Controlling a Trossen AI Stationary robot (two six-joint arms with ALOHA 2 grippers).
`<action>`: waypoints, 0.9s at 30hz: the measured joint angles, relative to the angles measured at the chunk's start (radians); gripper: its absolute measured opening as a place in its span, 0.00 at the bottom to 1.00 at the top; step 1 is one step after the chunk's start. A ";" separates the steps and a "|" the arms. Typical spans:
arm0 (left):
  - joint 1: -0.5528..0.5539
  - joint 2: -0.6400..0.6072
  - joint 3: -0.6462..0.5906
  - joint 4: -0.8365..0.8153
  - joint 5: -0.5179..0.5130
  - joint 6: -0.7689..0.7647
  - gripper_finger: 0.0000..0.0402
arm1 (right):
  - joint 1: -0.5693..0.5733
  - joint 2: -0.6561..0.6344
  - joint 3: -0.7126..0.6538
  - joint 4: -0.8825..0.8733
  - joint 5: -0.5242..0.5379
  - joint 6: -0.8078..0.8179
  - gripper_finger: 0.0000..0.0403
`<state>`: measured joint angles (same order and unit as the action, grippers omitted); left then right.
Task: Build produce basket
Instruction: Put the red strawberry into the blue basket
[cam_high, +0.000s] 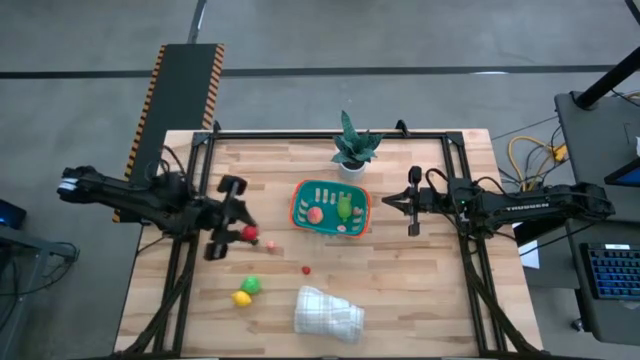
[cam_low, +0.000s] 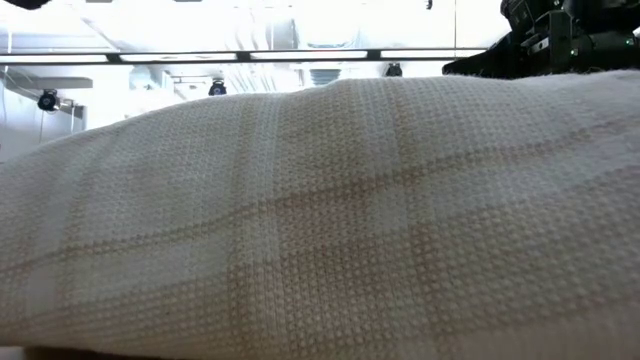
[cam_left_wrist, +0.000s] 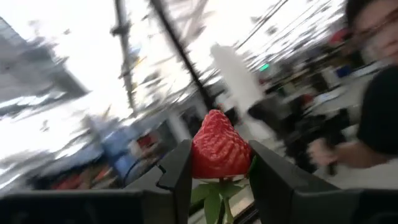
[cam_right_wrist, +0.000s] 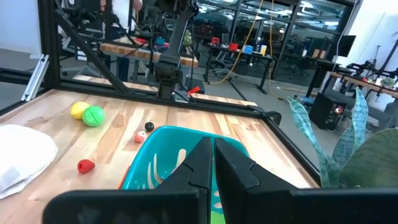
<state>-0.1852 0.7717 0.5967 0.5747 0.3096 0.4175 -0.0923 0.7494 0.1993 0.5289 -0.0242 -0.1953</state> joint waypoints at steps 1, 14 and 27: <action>0.000 -0.014 0.005 -0.010 0.047 -0.002 0.27 | 0.000 0.000 0.000 0.000 0.000 -0.003 0.02; 0.001 -0.070 -0.057 0.034 -0.046 0.002 0.27 | 0.000 0.000 0.000 0.000 0.000 -0.005 0.02; -0.011 0.060 -0.002 0.001 -0.763 0.170 0.27 | 0.000 0.000 0.000 0.003 0.000 -0.006 0.02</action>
<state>-0.1959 0.8314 0.5950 0.5760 -0.4535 0.5878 -0.0921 0.7494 0.1993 0.5316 -0.0238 -0.2012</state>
